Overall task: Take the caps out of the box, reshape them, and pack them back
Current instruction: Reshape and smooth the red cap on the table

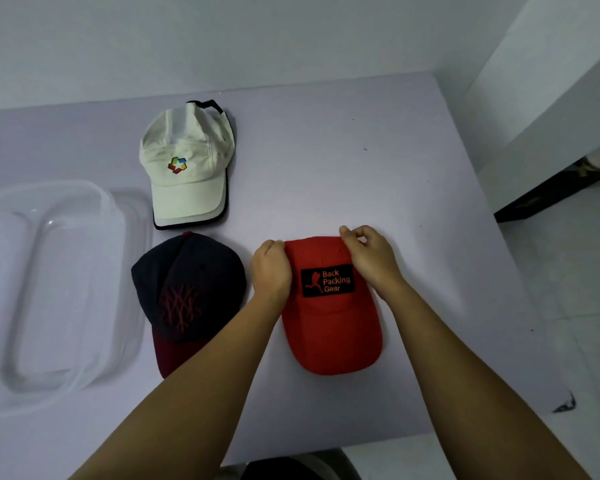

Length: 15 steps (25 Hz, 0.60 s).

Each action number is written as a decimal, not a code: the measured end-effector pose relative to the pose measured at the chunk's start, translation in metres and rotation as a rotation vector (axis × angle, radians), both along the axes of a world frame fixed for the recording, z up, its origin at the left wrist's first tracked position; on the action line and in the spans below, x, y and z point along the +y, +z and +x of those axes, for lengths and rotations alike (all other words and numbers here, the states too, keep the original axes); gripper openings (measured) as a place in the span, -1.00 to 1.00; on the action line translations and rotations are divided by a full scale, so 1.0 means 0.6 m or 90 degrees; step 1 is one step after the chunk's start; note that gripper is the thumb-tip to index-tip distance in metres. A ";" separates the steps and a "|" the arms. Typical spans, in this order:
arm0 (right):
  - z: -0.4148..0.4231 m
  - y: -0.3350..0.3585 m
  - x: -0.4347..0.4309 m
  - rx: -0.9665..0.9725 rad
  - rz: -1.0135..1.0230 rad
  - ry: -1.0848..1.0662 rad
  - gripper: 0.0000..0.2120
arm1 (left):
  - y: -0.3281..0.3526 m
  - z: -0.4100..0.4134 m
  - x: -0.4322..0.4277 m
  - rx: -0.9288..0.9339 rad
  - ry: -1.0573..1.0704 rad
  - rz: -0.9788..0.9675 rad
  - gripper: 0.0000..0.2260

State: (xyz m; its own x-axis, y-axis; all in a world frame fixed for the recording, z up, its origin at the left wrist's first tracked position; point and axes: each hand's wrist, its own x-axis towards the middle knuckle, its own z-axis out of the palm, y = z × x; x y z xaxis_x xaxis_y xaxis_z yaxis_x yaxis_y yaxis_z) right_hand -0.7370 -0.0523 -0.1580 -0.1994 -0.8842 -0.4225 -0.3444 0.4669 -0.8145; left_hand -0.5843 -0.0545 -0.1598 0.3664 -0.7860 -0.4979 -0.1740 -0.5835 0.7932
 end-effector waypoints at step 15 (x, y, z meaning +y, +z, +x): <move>0.007 0.016 -0.040 -0.058 0.095 0.052 -0.81 | 0.018 -0.008 -0.034 -0.137 -0.209 0.058 -0.65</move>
State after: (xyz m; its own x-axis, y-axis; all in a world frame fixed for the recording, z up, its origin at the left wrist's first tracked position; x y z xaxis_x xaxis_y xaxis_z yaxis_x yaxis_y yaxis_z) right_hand -0.7326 -0.0760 -0.1487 -0.0837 -0.8224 -0.5627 -0.3139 0.5577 -0.7684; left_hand -0.5891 -0.0752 -0.1487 0.2068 -0.8351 -0.5098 -0.5186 -0.5354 0.6666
